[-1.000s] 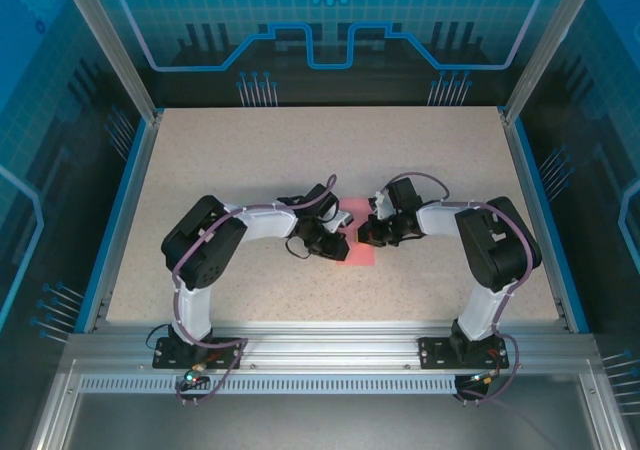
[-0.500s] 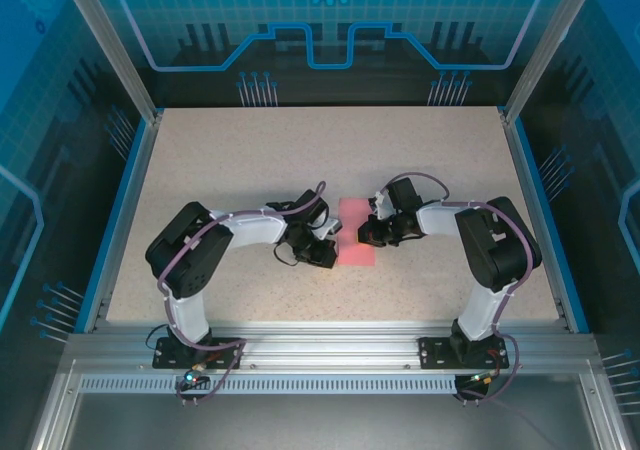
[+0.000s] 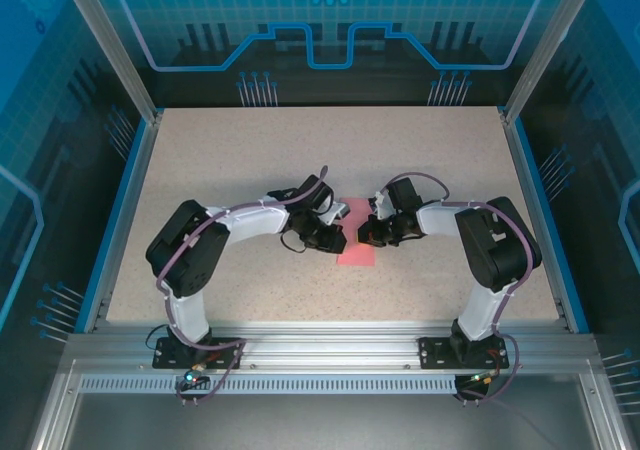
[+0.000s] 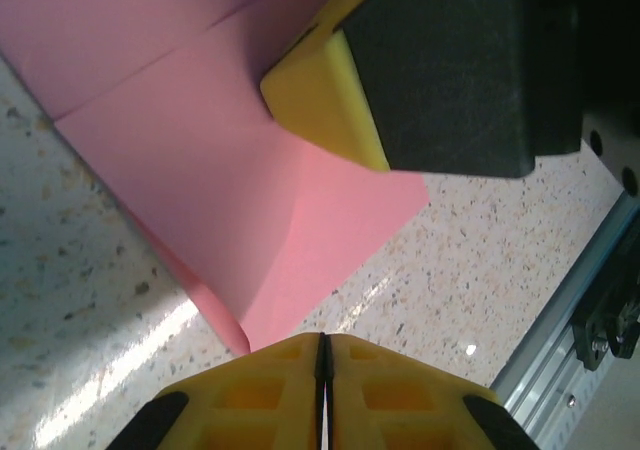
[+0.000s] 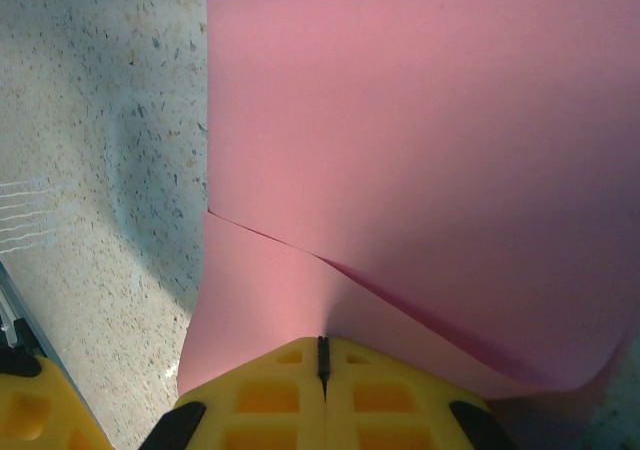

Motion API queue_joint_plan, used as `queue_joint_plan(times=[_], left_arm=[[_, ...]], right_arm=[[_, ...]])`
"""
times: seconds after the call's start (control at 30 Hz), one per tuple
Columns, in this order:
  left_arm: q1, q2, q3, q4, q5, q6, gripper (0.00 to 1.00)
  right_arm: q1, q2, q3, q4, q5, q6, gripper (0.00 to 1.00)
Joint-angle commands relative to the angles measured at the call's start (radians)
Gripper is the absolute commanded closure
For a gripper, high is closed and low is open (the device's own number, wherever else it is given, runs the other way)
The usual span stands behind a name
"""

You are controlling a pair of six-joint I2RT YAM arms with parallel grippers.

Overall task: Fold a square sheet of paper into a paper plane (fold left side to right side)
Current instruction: Fold the triangle a second time at the center of the table.

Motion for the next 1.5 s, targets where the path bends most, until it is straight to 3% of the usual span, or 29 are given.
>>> queue_joint_plan(times=[0.0, 0.4, 0.63, 1.03, 1.23, 1.47], left_arm=[[0.004, 0.052, 0.024, 0.002, 0.011, -0.004, 0.88], [0.003, 0.091, -0.008, -0.008, -0.088, -0.006, 0.88], [-0.006, 0.099, -0.035, 0.017, -0.087, -0.017, 0.88], [-0.005, -0.052, -0.04, -0.019, -0.128, -0.013, 0.85], [-0.012, -0.102, -0.04, 0.016, -0.046, -0.019, 0.82], [-0.071, -0.014, 0.012, 0.037, 0.006, -0.016, 0.82]], right_arm=[[-0.007, 0.023, -0.026, -0.09, 0.079, -0.016, 1.0], [-0.005, -0.04, -0.02, -0.087, 0.079, -0.018, 1.0], [0.002, -0.102, -0.018, -0.094, 0.061, -0.03, 0.99], [0.011, -0.062, -0.02, -0.079, 0.065, -0.017, 1.0], [0.011, -0.053, -0.022, -0.079, 0.065, -0.014, 0.99], [0.011, -0.05, -0.023, -0.081, 0.067, -0.016, 1.0]])
